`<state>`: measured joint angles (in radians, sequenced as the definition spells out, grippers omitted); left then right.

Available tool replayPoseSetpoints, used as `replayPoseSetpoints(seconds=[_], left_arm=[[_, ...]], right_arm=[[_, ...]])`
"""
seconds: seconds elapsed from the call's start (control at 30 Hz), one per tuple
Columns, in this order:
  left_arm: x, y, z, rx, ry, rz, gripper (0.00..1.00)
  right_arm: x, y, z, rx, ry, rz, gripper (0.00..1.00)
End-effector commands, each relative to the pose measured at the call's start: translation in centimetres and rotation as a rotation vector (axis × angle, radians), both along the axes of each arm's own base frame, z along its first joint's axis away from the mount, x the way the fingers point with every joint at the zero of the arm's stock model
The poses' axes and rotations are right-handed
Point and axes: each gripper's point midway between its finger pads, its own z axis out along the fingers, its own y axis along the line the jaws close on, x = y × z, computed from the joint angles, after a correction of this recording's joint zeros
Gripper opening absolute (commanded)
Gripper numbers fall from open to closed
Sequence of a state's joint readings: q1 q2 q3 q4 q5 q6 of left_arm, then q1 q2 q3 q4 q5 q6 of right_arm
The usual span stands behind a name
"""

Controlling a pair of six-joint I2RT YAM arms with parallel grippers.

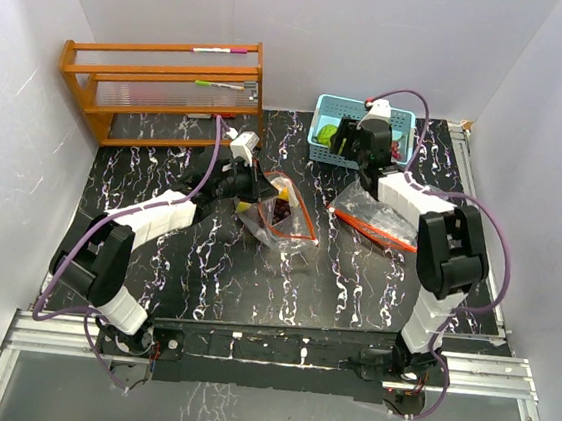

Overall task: Open the zip-top bag and remove the fake food
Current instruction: Place the fake fruit in the bin, then pick up the fake fruit from the zipper food storage bag.

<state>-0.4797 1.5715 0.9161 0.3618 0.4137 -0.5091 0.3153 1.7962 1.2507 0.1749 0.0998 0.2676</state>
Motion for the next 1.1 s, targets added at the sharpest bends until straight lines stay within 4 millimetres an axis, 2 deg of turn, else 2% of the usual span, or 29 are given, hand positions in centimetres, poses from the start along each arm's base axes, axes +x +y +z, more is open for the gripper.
replayPoseSetpoints(seconds=[0.0,0.23,0.27,0.4,0.47,0.57,0.67,0.73,0.8,1.0,1.07], left_arm=[[0.1,-0.2,1.3,-0.017,-0.031,-0.019,0.0],[-0.1,0.0,1.5,-0.014,-0.037,-0.015,0.0],[-0.1,0.0,1.5,-0.012,-0.038,-0.013,0.0],[-0.1,0.1,1.5,-0.01,-0.039,-0.012,0.0],[-0.1,0.1,1.5,-0.009,-0.038,-0.012,0.0],[-0.1,0.1,1.3,-0.008,-0.035,-0.01,0.0],[0.0,0.0,1.2,-0.008,-0.032,-0.012,0.0],[0.1,-0.1,1.1,-0.009,-0.027,-0.014,0.0],[0.2,-0.1,1.0,-0.007,-0.022,-0.013,0.0],[0.5,-0.3,0.4,-0.002,-0.007,-0.007,0.0],[0.6,-0.3,0.3,0.001,-0.005,-0.006,0.0]], right_arm=[[5.2,-3.7,5.4,0.018,-0.196,-0.137,0.37],[8.6,-6.1,2.9,-0.079,-0.185,-0.216,0.37],[8.9,-6.3,2.6,-0.095,-0.182,-0.219,0.42],[9.7,-6.2,1.5,-0.138,-0.143,-0.194,0.77],[9.3,-5.8,2.1,-0.126,-0.143,-0.172,0.85],[7.6,-4.8,3.7,-0.085,-0.181,-0.124,0.91],[5.7,-3.9,3.4,-0.084,-0.164,-0.085,0.96],[3.9,-2.0,3.5,-0.074,-0.159,-0.034,0.94],[1.5,0.3,3.9,-0.069,-0.176,0.022,0.87],[-6.6,7.1,6.4,0.025,-0.206,0.225,0.46],[-9.4,9.1,7.4,0.054,-0.221,0.298,0.38]])
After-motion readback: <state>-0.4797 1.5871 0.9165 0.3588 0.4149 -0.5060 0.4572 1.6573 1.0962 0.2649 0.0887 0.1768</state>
